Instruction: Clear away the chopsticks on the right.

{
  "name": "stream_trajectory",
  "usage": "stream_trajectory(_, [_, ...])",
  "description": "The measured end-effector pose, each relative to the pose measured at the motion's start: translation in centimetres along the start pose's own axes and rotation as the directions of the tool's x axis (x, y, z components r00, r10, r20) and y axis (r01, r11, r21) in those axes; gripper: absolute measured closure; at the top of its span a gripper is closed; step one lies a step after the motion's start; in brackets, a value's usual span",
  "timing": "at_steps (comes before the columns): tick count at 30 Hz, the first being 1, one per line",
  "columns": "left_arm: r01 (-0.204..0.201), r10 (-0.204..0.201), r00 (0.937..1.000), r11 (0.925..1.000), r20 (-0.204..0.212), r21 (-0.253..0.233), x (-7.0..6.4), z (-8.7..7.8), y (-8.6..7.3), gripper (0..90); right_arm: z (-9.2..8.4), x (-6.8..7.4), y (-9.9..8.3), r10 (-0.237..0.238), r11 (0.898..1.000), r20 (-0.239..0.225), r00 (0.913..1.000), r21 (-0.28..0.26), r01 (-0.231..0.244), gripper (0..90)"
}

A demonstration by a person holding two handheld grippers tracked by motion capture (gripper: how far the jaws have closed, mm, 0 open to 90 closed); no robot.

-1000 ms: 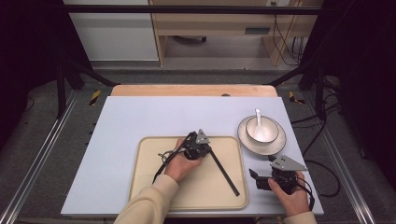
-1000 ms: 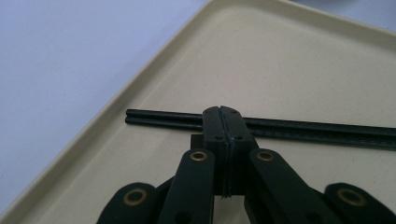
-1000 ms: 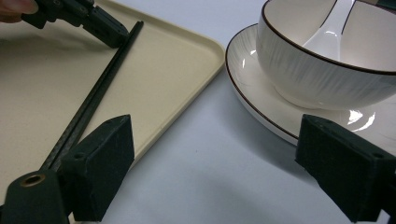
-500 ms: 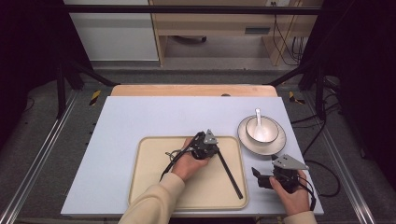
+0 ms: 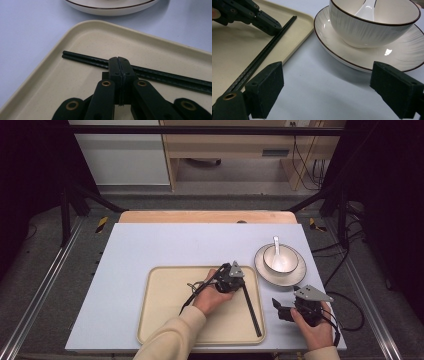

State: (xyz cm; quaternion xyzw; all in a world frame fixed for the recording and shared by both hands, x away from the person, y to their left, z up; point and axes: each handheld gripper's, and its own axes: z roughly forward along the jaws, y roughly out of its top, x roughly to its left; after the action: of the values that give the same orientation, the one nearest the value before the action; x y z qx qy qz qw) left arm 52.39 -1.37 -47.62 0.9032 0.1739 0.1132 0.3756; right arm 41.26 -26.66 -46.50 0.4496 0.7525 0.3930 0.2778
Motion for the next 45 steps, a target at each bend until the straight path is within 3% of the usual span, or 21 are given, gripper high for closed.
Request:
stream_trajectory(19, [-0.039,0.04,0.9982,0.9991,0.045,-0.014,-1.3,0.8,0.8,89.6,0.1,0.0,-0.1,0.006,1.0,0.0,1.0,0.01,-0.006,11.6])
stream_trajectory(23, [-0.045,0.046,0.9983,0.9989,0.035,-0.009,-1.3,0.3,0.6,89.5,0.1,0.0,0.0,0.012,1.0,-0.011,0.9999,0.002,-0.012,11.3])
stream_trajectory(29, [-0.032,0.032,0.9992,0.9993,0.023,-0.017,-0.9,-1.0,0.0,89.4,0.2,0.1,0.1,0.0,1.0,-0.017,0.9998,-0.004,0.0,10.6])
stream_trajectory(32, [-0.027,0.028,0.9994,0.9985,0.02,-0.048,-0.4,-2.4,-1.0,88.9,0.2,0.3,0.2,-0.002,1.0,-0.022,0.9998,-0.009,0.001,10.4])
stream_trajectory(35, [0.008,-0.007,0.9998,0.9971,0.017,-0.076,0.1,-3.2,-1.7,88.6,0.2,0.3,0.2,-0.009,1.0,-0.021,0.9997,-0.011,0.009,10.3])
stream_trajectory(38, [0.028,-0.029,0.9996,0.9913,-0.008,-0.128,0.8,-5.5,-2.6,88.6,0.2,0.4,0.3,-0.013,1.0,-0.024,0.9996,-0.019,0.013,10.2])
stream_trajectory(45, [0.058,-0.063,0.9976,0.9857,-0.029,-0.158,1.8,-8.0,-4.3,81.3,0.3,0.5,0.2,-0.013,1.0,-0.024,0.9996,-0.014,0.013,10.2])
